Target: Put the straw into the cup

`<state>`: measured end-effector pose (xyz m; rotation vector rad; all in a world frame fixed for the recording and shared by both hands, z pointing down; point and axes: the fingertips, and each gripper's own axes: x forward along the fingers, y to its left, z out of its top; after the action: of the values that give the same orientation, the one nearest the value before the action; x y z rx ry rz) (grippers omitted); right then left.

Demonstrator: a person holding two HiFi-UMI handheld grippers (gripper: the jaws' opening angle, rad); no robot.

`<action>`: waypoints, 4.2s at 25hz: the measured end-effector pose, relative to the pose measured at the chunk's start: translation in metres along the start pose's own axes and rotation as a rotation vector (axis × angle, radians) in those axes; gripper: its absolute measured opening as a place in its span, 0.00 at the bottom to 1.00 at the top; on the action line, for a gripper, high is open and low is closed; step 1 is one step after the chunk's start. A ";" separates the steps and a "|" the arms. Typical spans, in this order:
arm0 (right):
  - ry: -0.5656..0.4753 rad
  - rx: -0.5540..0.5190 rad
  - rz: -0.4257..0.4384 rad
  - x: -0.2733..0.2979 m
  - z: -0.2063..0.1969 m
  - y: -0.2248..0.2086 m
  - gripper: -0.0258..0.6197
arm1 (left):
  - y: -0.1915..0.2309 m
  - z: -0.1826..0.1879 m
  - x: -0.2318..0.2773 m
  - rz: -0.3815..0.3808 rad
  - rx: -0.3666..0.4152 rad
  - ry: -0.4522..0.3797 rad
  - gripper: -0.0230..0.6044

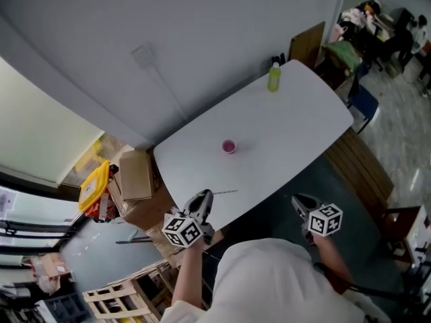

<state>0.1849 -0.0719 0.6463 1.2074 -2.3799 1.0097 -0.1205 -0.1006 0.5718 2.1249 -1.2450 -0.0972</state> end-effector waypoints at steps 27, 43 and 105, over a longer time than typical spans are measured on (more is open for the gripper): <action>0.043 0.024 -0.097 0.071 0.036 0.013 0.11 | 0.069 0.061 0.096 -0.061 0.160 0.084 0.07; 0.117 0.030 -0.018 0.121 0.066 -0.026 0.11 | 0.097 0.053 0.173 0.036 0.222 0.183 0.07; 0.217 0.027 0.020 0.150 0.066 -0.048 0.11 | 0.170 -0.030 0.212 0.225 0.118 0.319 0.23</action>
<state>0.1354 -0.2263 0.7005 1.0280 -2.2211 1.1210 -0.1219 -0.3107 0.7471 1.9840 -1.3091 0.4069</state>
